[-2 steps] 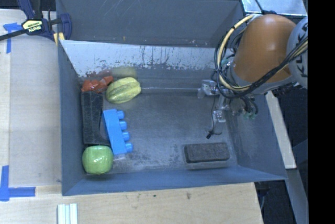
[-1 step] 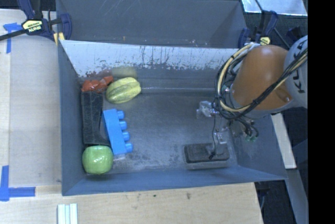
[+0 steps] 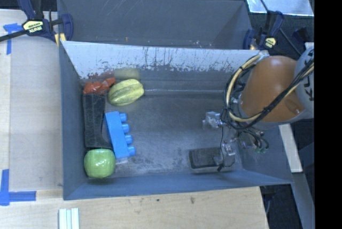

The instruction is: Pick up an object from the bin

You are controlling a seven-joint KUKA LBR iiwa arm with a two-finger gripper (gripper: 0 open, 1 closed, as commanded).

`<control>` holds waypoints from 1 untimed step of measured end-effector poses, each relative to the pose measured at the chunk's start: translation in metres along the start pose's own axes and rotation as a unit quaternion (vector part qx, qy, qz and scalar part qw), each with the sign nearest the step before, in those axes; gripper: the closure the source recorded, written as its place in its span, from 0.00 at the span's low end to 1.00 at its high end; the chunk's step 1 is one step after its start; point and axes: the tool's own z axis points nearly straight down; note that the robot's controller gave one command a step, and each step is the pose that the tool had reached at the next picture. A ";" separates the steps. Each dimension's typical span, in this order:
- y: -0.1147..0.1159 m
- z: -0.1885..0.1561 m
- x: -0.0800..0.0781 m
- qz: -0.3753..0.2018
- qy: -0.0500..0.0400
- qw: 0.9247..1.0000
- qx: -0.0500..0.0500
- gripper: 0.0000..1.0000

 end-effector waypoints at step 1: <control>-0.010 -0.010 0.000 0.070 -0.005 0.998 0.001 0.00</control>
Offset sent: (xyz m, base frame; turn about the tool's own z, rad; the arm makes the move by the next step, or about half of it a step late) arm 0.0004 -0.0160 -0.0367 0.1231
